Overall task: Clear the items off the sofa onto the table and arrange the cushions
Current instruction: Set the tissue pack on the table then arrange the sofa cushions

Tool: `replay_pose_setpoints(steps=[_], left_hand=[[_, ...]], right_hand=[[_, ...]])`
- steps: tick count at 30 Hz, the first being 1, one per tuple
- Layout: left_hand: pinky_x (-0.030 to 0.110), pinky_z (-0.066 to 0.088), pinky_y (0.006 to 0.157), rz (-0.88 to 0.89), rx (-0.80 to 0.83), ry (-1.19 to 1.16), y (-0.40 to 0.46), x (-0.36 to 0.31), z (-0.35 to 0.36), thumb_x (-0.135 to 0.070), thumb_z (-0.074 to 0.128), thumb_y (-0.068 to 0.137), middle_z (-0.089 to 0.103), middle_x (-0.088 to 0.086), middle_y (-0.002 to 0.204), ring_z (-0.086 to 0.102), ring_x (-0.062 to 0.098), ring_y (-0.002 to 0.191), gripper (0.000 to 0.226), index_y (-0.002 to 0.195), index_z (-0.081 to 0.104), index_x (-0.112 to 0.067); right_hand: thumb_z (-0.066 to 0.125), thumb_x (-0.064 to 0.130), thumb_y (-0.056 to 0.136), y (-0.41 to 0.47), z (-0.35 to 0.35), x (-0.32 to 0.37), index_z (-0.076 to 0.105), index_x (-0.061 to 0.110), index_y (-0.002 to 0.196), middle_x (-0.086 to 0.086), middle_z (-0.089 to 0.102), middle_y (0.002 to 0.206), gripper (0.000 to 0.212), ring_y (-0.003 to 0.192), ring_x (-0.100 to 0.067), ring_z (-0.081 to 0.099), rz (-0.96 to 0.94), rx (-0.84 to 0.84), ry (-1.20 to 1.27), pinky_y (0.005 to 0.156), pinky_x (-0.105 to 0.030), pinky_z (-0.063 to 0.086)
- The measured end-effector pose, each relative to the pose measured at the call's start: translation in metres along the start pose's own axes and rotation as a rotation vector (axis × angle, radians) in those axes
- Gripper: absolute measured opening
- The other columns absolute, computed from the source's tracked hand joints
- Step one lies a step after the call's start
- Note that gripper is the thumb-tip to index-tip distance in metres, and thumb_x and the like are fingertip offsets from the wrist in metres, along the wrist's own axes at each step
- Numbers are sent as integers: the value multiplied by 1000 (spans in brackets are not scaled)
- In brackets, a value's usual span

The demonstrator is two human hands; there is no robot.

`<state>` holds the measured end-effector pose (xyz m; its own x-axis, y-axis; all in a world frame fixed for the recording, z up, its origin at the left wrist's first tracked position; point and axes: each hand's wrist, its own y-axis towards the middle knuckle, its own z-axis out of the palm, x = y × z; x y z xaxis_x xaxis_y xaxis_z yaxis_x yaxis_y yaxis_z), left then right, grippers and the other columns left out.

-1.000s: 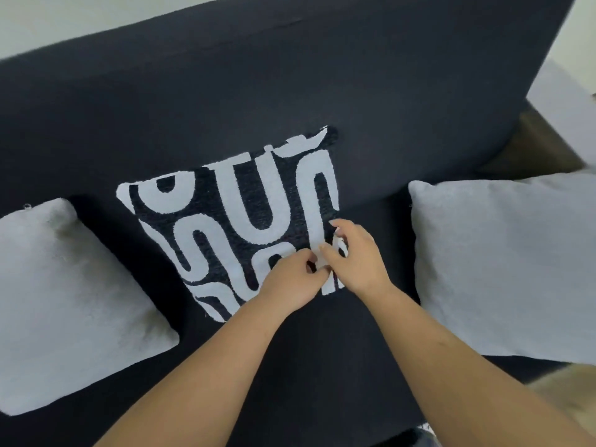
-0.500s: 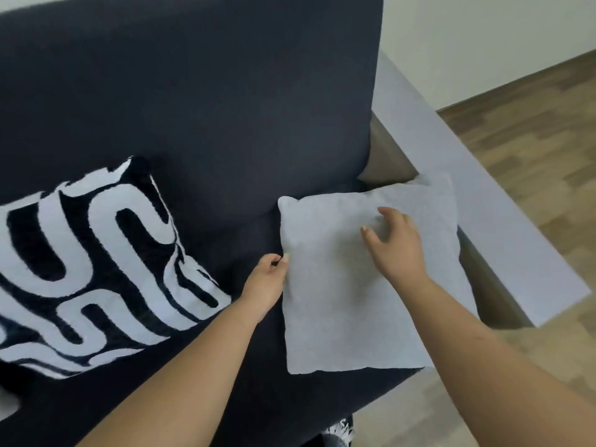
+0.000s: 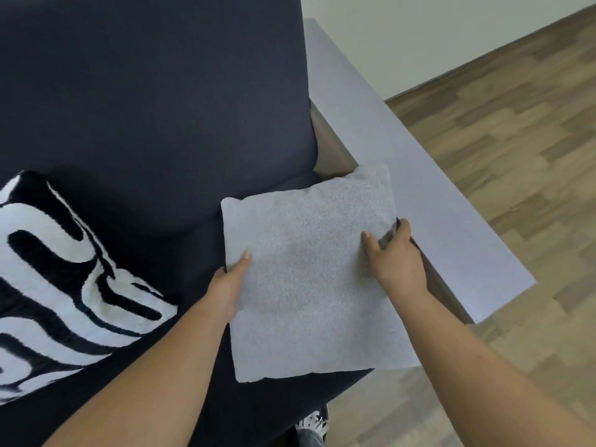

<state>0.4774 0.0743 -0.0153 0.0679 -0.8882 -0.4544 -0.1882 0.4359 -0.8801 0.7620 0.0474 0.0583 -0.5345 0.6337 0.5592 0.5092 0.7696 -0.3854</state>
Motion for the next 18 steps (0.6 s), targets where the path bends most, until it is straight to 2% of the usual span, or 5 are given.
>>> replay_pose_setpoints(steps=[4, 9, 13, 16, 18], left_hand=[[43, 49, 105, 51, 66, -187, -18, -9, 2, -71, 90, 49, 73, 1, 123, 68, 24, 110, 98, 127, 67, -17], [36, 48, 105, 375, -146, -393, -60, -20, -5, -60, 85, 69, 65, -11, 126, 62, 10, 115, 80, 135, 54, -25], [17, 44, 95, 622, -246, -389, -82, -44, -26, -55, 77, 81, 59, -22, 125, 56, -10, 110, 69, 136, 45, -29], [15, 45, 99, 737, -367, -310, -73, -59, -44, -54, 70, 87, 57, -15, 137, 57, -3, 121, 76, 148, 38, -23], [20, 44, 103, 722, -331, -216, -55, -63, -54, -49, 65, 94, 53, -14, 144, 54, 2, 128, 73, 155, 30, -28]], right_hand=[[61, 58, 86, -6, 8, 15, 18, 14, 155, -10, 56, 138, 93, 126, -34, 55, -12, 39, 86, 98, -49, 50], [69, 50, 81, -18, 2, 51, 30, 24, 150, 3, 53, 142, 83, 128, -22, 54, -217, -37, 295, 101, -43, 48], [68, 44, 86, -4, 2, 98, 30, 28, 148, 7, 52, 143, 74, 127, -16, 54, -366, 8, 375, 102, -38, 47], [64, 37, 92, 25, 16, 137, 25, 28, 153, 11, 44, 149, 73, 130, -4, 43, -477, 164, 395, 105, -26, 38], [62, 35, 95, 48, 29, 152, 18, 28, 156, 10, 41, 153, 76, 132, -6, 41, -465, 303, 276, 103, -24, 35]])
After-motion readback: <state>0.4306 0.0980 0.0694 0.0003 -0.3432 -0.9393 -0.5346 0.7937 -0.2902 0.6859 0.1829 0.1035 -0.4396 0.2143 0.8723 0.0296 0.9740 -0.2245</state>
